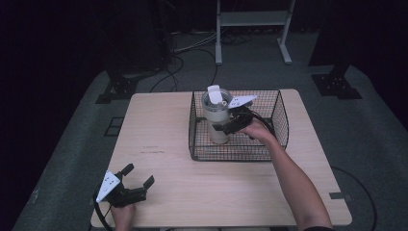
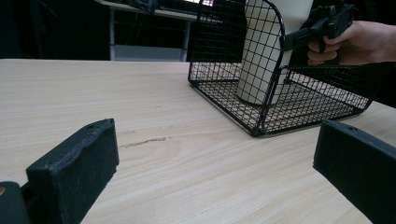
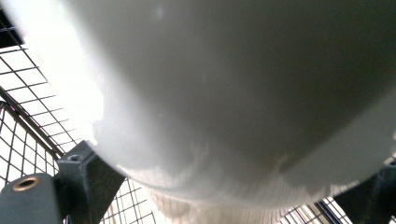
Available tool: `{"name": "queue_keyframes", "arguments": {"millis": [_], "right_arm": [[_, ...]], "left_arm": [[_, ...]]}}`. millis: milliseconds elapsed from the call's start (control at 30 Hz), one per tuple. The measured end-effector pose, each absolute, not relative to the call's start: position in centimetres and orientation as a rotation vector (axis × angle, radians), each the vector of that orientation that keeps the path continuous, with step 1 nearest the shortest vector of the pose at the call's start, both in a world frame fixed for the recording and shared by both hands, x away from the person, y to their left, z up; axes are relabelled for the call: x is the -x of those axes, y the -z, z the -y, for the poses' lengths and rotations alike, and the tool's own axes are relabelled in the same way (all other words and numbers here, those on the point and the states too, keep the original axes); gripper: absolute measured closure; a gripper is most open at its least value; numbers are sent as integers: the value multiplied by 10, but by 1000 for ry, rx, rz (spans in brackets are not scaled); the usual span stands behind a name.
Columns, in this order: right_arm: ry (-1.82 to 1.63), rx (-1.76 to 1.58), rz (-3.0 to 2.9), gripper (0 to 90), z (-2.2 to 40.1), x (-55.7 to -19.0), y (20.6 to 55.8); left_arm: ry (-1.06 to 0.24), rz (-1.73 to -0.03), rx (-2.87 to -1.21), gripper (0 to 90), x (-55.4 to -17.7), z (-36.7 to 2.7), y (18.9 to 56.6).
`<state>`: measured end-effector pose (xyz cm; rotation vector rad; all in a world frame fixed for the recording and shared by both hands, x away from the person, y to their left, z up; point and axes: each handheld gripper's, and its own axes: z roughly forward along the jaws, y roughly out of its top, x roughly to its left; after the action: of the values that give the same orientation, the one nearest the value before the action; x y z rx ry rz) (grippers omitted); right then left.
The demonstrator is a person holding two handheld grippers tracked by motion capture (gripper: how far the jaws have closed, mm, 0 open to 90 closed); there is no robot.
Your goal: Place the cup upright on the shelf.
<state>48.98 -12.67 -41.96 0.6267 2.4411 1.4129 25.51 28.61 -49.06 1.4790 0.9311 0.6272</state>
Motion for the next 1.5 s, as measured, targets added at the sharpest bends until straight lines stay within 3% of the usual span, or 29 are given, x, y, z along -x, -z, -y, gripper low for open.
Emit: {"name": "queue_keyframes", "arguments": {"millis": [1500], "right_arm": [[-1399,-720,-2460,128,158,-468,400]], "left_arm": [[-631,-926,-1491,0,-255,-285,490]]}}
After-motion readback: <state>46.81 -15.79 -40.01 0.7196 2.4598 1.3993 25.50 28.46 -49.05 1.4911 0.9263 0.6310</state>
